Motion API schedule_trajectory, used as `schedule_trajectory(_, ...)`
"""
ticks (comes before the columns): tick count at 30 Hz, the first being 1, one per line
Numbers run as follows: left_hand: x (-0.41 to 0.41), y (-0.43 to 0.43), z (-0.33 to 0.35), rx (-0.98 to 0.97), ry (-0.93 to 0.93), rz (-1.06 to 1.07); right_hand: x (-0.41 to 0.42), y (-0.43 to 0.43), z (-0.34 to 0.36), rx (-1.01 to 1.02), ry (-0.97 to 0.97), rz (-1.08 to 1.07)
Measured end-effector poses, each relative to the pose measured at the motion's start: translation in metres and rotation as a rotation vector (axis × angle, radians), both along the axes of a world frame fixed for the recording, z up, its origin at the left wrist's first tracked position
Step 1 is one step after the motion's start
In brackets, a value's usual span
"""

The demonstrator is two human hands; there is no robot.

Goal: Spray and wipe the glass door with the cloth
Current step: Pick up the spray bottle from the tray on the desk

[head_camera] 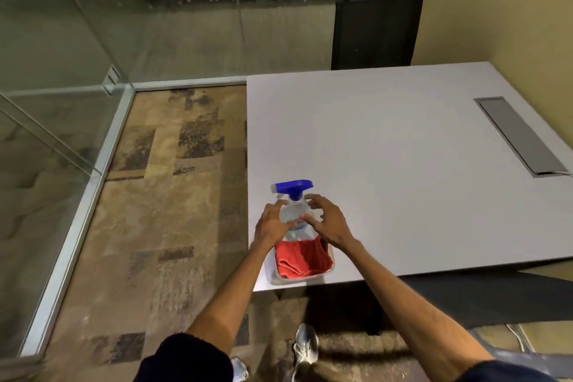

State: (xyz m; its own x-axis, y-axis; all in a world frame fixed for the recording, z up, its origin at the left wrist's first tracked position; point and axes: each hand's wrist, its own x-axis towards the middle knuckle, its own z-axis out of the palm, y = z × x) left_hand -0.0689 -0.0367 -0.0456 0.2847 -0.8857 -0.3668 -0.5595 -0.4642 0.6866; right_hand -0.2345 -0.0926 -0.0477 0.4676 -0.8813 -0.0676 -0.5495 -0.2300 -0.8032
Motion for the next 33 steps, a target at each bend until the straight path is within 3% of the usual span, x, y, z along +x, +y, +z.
schedule_trajectory(8,-0.003,0.003,-0.005,-0.013,-0.066,0.073,0.005,-0.015,0.012,0.021,-0.033,0.105)
schedule_trajectory(11,0.012,0.001,-0.042,-0.018,-0.066,0.105,0.010,-0.018,0.018,-0.007,-0.056,0.162)
schedule_trajectory(14,0.014,0.001,-0.005,-0.065,-0.079,0.071,0.015,-0.024,0.030,-0.036,-0.038,0.213)
schedule_trajectory(21,0.024,-0.006,0.038,-0.172,0.120,0.009,0.020,-0.038,0.071,-0.059,-0.048,0.242)
schedule_trajectory(23,0.072,0.034,0.077,-0.294,0.151,0.273,0.090,-0.022,0.115,-0.096,-0.108,0.442)
schedule_trajectory(33,0.106,0.056,0.119,-0.571,0.179,0.545,0.155,-0.012,0.162,-0.041,-0.343,0.396)
